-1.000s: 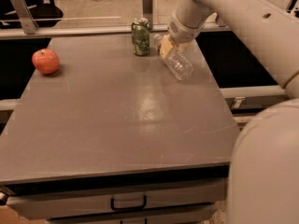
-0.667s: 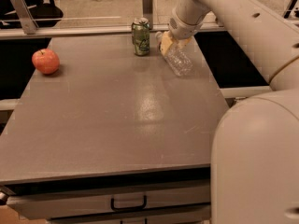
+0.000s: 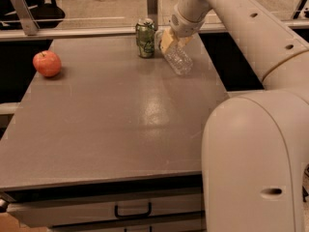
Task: Move water bottle near green can
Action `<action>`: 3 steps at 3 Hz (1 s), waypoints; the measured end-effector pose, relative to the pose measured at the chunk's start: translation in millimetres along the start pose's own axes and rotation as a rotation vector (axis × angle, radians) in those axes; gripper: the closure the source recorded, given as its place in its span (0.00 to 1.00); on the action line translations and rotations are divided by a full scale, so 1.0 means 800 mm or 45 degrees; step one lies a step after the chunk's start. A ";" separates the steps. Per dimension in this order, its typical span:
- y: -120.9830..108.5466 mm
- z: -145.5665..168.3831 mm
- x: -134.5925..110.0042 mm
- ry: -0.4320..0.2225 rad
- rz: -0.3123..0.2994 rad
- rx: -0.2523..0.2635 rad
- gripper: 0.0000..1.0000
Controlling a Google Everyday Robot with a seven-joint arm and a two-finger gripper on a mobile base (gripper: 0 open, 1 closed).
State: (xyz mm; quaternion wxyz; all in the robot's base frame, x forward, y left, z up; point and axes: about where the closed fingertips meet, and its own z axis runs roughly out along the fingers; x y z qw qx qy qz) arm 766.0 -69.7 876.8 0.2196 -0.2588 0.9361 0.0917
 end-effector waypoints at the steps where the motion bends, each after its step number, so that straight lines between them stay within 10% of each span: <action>1: 0.005 -0.001 -0.009 -0.005 -0.008 -0.017 0.36; 3: 0.008 -0.003 -0.013 -0.003 -0.019 -0.031 0.00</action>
Offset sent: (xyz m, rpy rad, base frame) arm 0.0042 0.0050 0.0205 0.0169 -0.0064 0.0235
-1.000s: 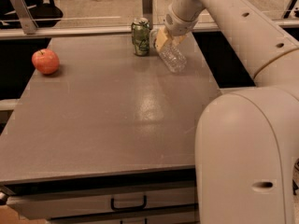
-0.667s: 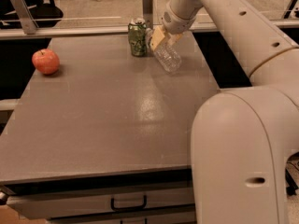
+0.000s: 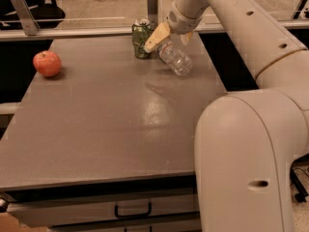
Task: Move water bottle near green can
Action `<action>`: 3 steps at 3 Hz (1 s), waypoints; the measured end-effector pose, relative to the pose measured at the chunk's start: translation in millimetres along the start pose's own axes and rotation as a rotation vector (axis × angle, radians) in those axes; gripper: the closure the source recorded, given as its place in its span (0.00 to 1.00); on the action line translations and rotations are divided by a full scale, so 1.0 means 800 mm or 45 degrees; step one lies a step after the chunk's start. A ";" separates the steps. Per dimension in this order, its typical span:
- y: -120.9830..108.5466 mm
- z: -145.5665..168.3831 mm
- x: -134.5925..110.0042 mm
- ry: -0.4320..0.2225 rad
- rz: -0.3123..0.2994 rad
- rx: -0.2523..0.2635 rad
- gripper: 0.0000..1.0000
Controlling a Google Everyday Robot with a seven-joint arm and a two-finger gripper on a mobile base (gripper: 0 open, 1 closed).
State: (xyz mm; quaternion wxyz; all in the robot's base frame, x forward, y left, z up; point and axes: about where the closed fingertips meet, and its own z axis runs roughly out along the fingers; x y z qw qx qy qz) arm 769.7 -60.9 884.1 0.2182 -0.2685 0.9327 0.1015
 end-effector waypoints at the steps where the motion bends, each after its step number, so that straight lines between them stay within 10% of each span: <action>1: -0.001 -0.001 0.002 0.000 0.000 -0.007 0.00; 3: -0.018 -0.062 0.030 -0.232 -0.042 -0.101 0.00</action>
Offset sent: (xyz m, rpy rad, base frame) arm -0.0287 -0.0330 0.0239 0.1485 -0.0619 0.0112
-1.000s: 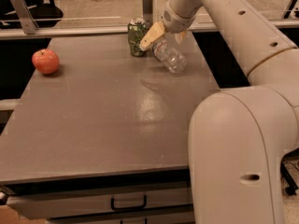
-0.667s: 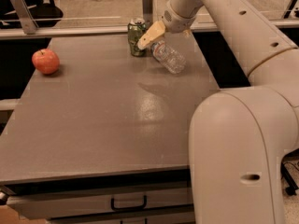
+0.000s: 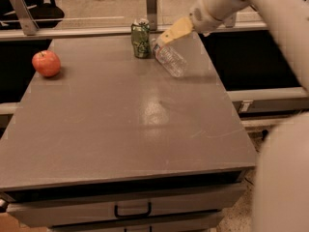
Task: Move water bottle near green can
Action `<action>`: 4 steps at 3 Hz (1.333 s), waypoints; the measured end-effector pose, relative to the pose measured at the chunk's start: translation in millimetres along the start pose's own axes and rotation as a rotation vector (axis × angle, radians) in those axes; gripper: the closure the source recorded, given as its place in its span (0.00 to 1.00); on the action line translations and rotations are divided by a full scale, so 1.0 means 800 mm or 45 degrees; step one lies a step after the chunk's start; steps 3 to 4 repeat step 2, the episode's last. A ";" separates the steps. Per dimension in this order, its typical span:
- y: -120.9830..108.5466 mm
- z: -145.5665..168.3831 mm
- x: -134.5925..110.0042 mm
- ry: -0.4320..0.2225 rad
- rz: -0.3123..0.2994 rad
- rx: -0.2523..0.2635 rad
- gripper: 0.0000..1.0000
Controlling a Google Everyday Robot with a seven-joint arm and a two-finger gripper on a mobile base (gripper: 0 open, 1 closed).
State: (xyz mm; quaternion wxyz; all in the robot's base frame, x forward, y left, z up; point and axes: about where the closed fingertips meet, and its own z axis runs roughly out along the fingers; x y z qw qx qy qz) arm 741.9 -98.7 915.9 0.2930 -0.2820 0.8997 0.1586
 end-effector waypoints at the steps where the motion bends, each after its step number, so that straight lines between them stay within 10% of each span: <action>1: 0.013 -0.086 0.000 -0.271 -0.150 -0.008 0.00; 4: -0.018 -0.122 0.016 -0.348 -0.196 0.062 0.00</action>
Offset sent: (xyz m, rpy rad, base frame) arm -0.0289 -0.0173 0.0425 0.0667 -0.1724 0.0598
